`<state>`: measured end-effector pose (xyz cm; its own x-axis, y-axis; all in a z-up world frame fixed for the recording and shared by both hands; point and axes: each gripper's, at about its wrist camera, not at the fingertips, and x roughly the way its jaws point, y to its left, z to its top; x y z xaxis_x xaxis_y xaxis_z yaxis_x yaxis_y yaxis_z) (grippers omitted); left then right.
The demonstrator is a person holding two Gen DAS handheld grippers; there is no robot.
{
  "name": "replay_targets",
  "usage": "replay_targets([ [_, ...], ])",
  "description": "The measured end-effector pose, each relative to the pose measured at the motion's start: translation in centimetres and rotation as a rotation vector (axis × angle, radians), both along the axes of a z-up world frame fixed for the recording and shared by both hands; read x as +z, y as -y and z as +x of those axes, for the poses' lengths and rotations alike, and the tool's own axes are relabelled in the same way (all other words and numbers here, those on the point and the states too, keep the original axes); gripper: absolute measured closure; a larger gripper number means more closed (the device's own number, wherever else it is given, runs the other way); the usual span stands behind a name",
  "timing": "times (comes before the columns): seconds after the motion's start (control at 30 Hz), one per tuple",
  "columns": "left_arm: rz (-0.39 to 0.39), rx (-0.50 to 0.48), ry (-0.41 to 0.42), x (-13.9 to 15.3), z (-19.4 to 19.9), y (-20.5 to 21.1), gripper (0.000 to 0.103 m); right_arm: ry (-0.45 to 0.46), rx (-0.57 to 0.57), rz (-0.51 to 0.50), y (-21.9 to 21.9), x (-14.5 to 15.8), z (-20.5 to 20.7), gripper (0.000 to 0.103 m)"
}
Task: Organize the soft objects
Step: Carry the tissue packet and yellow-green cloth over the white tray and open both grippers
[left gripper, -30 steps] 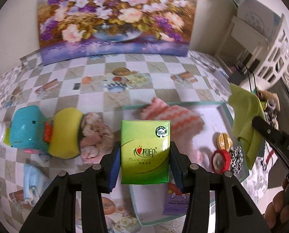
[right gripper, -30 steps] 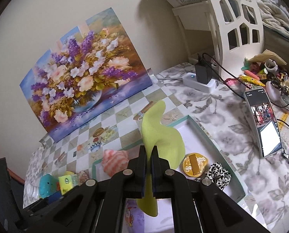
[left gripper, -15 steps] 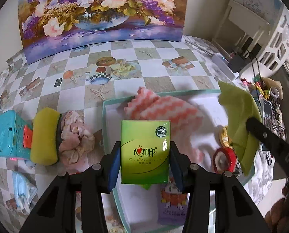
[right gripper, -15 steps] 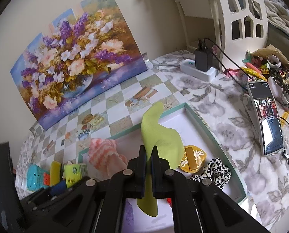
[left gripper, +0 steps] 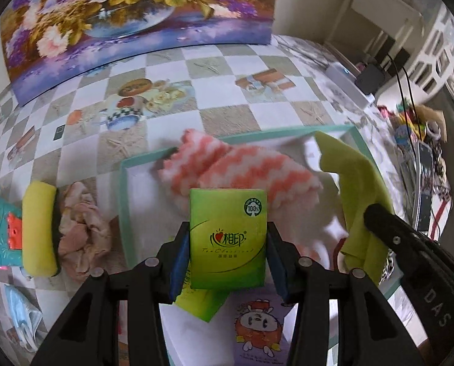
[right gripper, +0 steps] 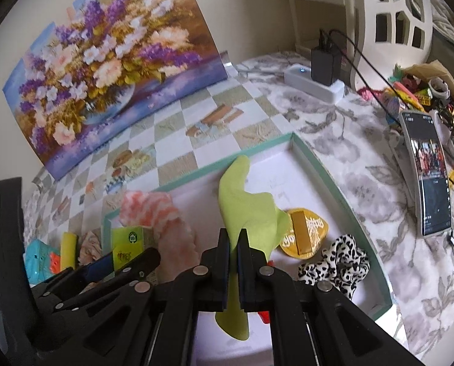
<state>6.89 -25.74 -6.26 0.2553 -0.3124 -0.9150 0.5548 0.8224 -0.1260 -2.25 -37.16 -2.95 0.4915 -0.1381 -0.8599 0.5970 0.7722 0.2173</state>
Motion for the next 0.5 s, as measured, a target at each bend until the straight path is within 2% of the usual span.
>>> replay_targets([
  [0.2,0.018,-0.018,-0.022,-0.8,-0.4,0.3,0.054,-0.058,0.011,0.042,0.0,-1.7,0.2,0.097],
  [0.23,0.02,-0.019,-0.024,-0.8,-0.4,0.3,0.051,-0.064,0.013,0.049,0.0,-1.9,0.2,0.096],
  [0.27,0.017,-0.018,-0.028,-0.7,-0.4,0.2,0.042,-0.068,0.013,0.054,0.0,-2.0,0.2,0.095],
  [0.33,0.011,-0.009,-0.028,-0.4,-0.3,0.0,0.036,-0.07,0.006,0.059,0.0,-2.1,0.1,0.094],
  [0.5,-0.006,0.01,-0.033,0.6,-0.2,-0.8,0.032,-0.054,0.002,0.059,-0.1,-1.8,-0.1,0.094],
])
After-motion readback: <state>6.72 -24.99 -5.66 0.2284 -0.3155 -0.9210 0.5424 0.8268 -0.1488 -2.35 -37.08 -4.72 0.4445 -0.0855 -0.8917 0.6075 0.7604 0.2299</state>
